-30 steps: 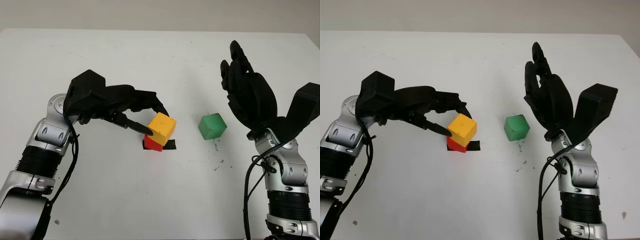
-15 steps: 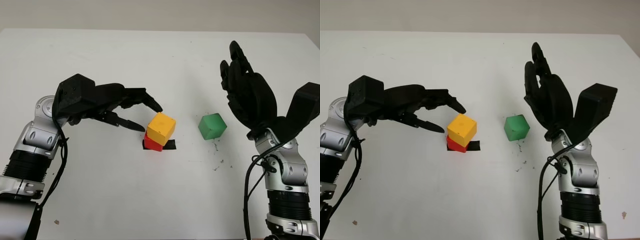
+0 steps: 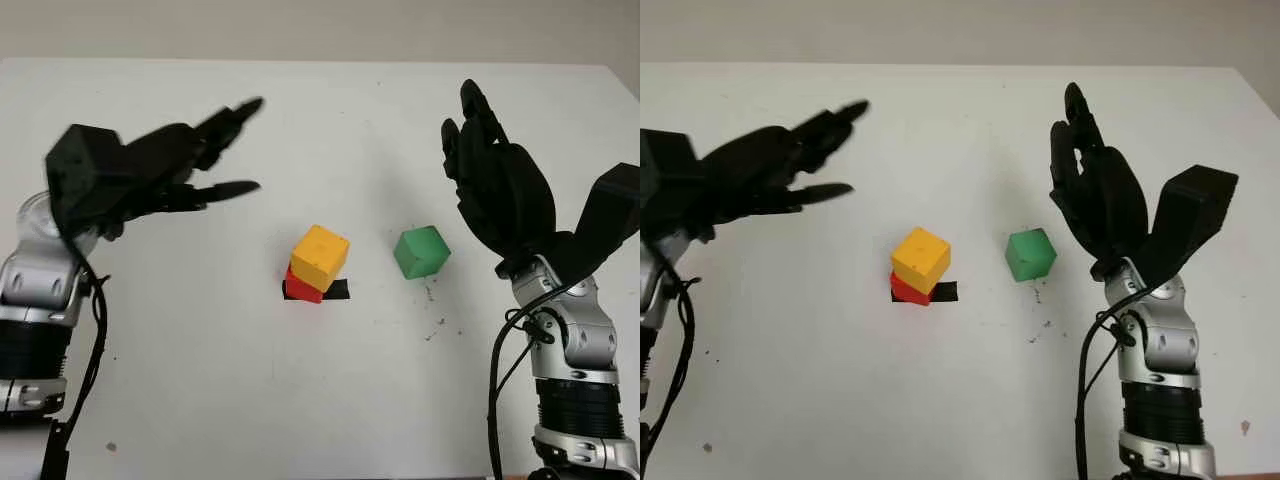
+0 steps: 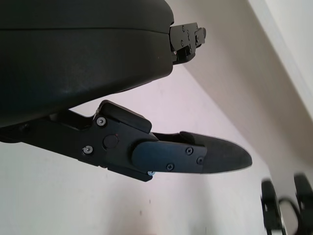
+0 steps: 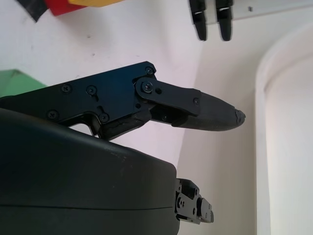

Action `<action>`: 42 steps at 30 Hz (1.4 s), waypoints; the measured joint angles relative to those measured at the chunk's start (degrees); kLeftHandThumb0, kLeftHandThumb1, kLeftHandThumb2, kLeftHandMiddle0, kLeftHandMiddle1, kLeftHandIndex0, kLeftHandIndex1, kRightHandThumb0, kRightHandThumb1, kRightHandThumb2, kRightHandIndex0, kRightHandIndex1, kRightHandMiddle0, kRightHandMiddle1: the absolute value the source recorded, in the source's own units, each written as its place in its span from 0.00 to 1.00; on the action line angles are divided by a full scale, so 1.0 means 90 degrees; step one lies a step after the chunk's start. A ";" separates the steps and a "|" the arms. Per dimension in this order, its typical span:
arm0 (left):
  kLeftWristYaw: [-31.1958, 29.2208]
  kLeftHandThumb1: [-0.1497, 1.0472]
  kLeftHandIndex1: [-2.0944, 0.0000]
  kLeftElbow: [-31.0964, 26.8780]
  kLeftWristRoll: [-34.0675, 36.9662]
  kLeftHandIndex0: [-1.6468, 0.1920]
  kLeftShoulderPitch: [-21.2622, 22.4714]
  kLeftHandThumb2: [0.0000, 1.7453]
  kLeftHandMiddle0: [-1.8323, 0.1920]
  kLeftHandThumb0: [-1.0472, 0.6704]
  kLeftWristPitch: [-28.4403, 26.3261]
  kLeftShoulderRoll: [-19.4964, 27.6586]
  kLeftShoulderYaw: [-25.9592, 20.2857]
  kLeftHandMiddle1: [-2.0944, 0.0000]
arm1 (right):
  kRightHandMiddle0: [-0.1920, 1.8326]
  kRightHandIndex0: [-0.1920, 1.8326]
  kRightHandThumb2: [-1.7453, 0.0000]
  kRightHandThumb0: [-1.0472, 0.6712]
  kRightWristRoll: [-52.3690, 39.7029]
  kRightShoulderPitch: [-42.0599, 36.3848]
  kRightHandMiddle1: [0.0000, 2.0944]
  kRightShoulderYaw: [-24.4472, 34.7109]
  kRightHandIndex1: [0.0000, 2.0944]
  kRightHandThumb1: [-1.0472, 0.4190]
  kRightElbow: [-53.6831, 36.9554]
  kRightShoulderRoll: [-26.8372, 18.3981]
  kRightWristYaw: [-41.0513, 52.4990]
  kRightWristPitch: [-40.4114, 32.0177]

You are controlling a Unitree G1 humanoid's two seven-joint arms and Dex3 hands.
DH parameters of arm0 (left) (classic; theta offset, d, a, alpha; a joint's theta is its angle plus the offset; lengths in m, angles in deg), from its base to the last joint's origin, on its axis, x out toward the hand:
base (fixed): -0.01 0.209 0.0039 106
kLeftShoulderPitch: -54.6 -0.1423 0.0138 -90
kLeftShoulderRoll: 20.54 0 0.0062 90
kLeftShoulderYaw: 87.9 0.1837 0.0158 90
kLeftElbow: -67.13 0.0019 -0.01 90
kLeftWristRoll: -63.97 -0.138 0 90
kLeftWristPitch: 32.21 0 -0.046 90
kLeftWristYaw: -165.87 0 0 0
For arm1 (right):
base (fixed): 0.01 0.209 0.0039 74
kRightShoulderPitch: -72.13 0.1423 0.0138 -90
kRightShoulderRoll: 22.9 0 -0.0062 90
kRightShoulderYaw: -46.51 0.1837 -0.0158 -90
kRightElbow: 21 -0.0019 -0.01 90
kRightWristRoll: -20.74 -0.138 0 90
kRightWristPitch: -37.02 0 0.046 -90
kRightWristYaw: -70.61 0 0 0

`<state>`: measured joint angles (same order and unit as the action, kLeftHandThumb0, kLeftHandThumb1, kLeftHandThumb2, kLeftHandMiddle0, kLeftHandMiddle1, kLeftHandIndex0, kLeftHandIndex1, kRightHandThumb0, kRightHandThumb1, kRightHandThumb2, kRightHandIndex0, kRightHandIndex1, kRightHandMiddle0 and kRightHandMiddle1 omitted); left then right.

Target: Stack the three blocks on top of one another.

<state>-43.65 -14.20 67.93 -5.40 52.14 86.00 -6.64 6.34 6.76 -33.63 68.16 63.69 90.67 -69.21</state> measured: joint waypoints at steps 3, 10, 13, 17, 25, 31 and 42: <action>0.0510 1.00 1.00 -0.0200 0.0038 1.00 -0.0357 0.30 1.00 0.10 0.0090 -0.0196 -0.0201 1.00 | 0.03 0.00 0.86 0.16 0.0418 0.0151 0.02 -0.0134 0.01 0.00 0.0016 -0.0676 0.0432 0.0029; 0.1090 1.00 1.00 -0.1076 0.0373 1.00 -0.1024 0.32 1.00 0.11 0.0050 -0.0880 -0.0262 1.00 | 0.13 0.07 0.97 0.20 0.1315 0.0729 0.05 -0.0411 0.04 0.10 0.0041 -0.2120 0.1347 0.0251; 0.1313 1.00 1.00 -0.1383 0.0642 1.00 -0.1250 0.33 1.00 0.13 0.0034 -0.1214 -0.0334 1.00 | 0.20 0.12 0.98 0.20 0.1974 0.0912 0.05 -0.0720 0.05 0.14 0.0031 -0.2780 0.1727 0.0613; 0.1539 1.00 1.00 -0.1555 0.0884 1.00 -0.1533 0.32 1.00 0.14 0.0064 -0.1570 -0.0391 1.00 | 0.24 0.14 0.98 0.21 0.2615 0.1073 0.04 -0.1028 0.04 0.18 -0.0182 -0.3287 0.2054 0.0842; 0.1759 1.00 1.00 -0.1690 0.1076 1.00 -0.1713 0.32 1.00 0.16 0.0117 -0.1912 -0.0436 1.00 | 0.25 0.14 0.97 0.21 0.3558 0.0855 0.03 -0.1438 0.04 0.18 -0.0198 -0.3680 0.2227 0.2227; 0.1940 1.00 1.00 -0.1692 0.1035 1.00 -0.1747 0.32 1.00 0.16 0.0261 -0.2039 -0.0433 1.00 | 0.25 0.15 0.96 0.17 0.4164 0.0464 0.03 -0.1715 0.03 0.14 -0.0178 -0.3648 0.1947 0.2840; 0.1935 1.00 1.00 -0.1577 0.0807 1.00 -0.1754 0.30 1.00 0.19 0.0330 -0.2016 -0.0303 1.00 | 0.26 0.15 0.97 0.21 0.5016 0.0202 0.03 -0.2162 0.03 0.15 0.0091 -0.3368 0.1425 0.3271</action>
<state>-26.23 -28.39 75.19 -21.19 55.11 67.85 -9.36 51.48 8.57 -53.10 68.98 33.38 103.49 -39.77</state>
